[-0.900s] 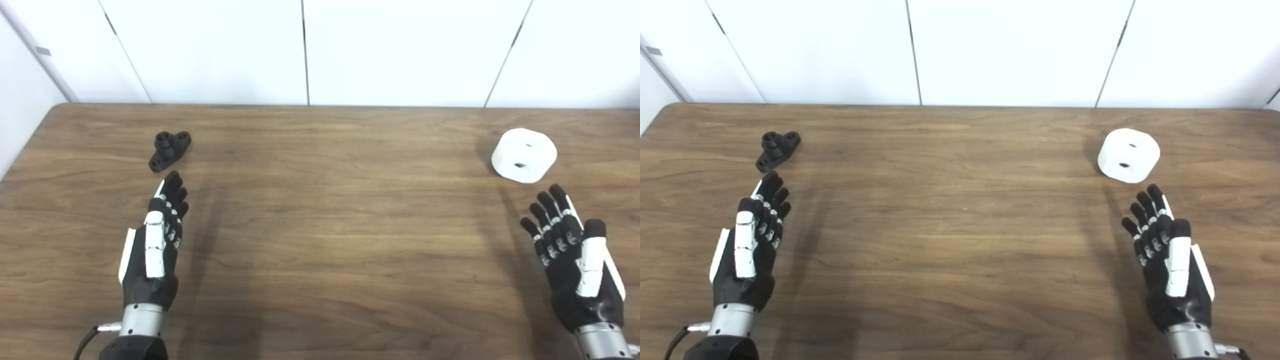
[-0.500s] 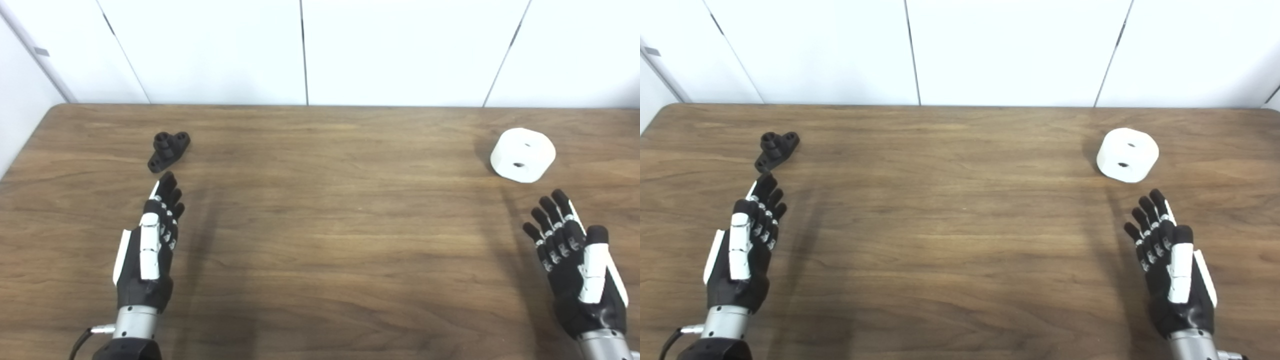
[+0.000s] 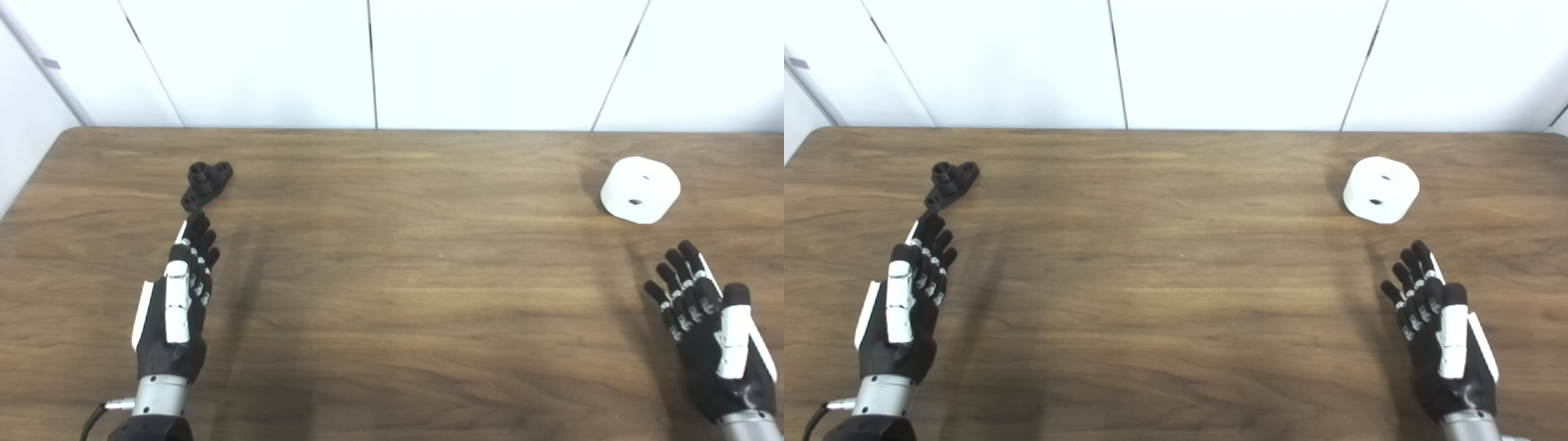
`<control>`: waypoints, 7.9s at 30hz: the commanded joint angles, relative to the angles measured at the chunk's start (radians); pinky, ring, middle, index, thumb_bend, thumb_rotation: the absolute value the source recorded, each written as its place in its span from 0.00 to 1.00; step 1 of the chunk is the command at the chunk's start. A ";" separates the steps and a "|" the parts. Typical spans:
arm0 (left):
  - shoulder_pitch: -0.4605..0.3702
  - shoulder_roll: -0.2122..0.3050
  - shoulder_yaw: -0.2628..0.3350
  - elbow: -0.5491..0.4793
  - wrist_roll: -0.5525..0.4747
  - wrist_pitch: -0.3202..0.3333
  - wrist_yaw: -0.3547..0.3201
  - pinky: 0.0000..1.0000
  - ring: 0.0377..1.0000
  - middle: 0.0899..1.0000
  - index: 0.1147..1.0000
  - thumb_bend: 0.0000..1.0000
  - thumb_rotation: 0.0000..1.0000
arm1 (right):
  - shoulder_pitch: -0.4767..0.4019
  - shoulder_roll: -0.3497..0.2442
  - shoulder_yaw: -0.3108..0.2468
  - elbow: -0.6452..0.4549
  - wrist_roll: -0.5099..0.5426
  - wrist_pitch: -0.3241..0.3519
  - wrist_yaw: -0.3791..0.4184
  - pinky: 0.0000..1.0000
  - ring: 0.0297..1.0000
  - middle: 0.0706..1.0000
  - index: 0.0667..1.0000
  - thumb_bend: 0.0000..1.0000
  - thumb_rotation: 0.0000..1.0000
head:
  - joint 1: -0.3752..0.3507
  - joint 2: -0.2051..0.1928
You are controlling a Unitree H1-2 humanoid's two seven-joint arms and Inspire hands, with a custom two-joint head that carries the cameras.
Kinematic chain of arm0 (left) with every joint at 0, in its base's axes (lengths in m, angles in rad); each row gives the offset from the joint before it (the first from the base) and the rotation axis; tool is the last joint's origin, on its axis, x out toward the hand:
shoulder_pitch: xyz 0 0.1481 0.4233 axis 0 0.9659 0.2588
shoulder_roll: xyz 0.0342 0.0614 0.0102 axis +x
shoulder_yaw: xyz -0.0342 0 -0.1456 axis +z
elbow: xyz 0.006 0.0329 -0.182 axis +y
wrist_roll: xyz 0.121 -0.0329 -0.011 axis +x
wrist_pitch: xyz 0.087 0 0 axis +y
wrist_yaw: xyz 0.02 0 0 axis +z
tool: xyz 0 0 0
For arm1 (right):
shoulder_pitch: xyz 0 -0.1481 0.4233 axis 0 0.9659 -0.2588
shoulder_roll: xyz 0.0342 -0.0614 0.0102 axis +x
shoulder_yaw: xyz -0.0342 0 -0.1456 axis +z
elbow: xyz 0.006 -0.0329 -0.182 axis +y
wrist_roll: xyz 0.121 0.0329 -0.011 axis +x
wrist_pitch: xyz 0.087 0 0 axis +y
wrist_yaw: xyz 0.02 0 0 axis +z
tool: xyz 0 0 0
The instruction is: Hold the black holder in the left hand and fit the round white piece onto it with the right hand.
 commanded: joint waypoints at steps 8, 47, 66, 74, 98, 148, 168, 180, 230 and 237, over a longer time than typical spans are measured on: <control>0.285 -0.071 -0.061 -0.081 0.095 -0.097 0.003 0.94 0.97 0.97 0.95 0.40 1.00 | -0.011 -0.050 -0.031 0.005 0.011 -0.120 0.046 0.96 0.99 0.99 1.00 0.65 1.00 | 0.120 -0.068; 0.275 -0.087 -0.133 -0.075 0.210 -0.082 0.053 0.89 0.94 0.94 0.91 0.30 0.75 | -0.036 -0.092 -0.039 0.158 0.021 -0.210 0.088 1.00 1.00 1.00 1.00 0.68 0.99 | 0.246 -0.171; 0.098 -0.006 -0.046 -0.258 0.479 0.141 0.062 0.79 0.83 0.85 0.84 0.63 0.12 | -0.050 -0.118 -0.033 0.162 0.016 -0.199 0.091 1.00 1.00 1.00 1.00 0.70 0.99 | 0.251 -0.162; 0.007 0.027 -0.022 -0.260 0.686 0.171 0.084 0.86 0.87 0.85 0.84 0.68 0.14 | -0.053 -0.128 -0.034 0.170 0.006 -0.206 0.096 1.00 1.00 1.00 1.00 0.71 1.00 | 0.251 -0.158; -0.252 0.193 -0.051 -0.030 1.039 0.367 0.046 0.96 0.92 0.91 0.83 0.77 0.36 | -0.059 -0.120 -0.029 0.183 0.008 -0.217 0.105 1.00 1.00 1.00 1.00 0.72 1.00 | 0.244 -0.152; -0.666 0.272 -0.065 0.553 1.113 0.416 0.009 0.96 0.94 0.90 0.78 0.78 0.45 | -0.026 -0.129 -0.035 0.133 0.007 -0.185 0.108 1.00 1.00 1.00 1.00 0.66 1.00 | 0.235 -0.111; -0.696 0.290 -0.102 0.635 1.091 0.416 0.016 0.98 0.96 0.90 0.76 0.79 0.44 | -0.021 -0.128 -0.044 0.126 0.008 -0.186 0.114 1.00 1.00 1.00 1.00 0.64 1.00 | 0.219 -0.110; -0.715 0.301 -0.128 0.682 1.056 0.416 0.042 0.97 0.96 0.90 0.74 0.79 0.42 | -0.016 -0.125 -0.048 0.124 0.003 -0.186 0.112 1.00 1.00 1.00 1.00 0.63 1.00 | 0.204 -0.111; -0.712 0.317 -0.167 0.698 1.041 0.416 0.084 0.94 0.90 0.79 0.42 0.52 0.06 | 0.005 -0.128 -0.056 0.099 0.003 -0.180 0.108 1.00 1.00 1.00 1.00 0.63 1.00 | 0.183 -0.111; -0.704 0.315 -0.171 0.687 1.003 0.416 0.099 0.94 0.91 0.81 0.42 0.52 0.05 | 0.008 -0.132 -0.061 0.085 -0.002 -0.173 0.105 0.99 1.00 1.00 1.00 0.62 1.00 | 0.189 -0.105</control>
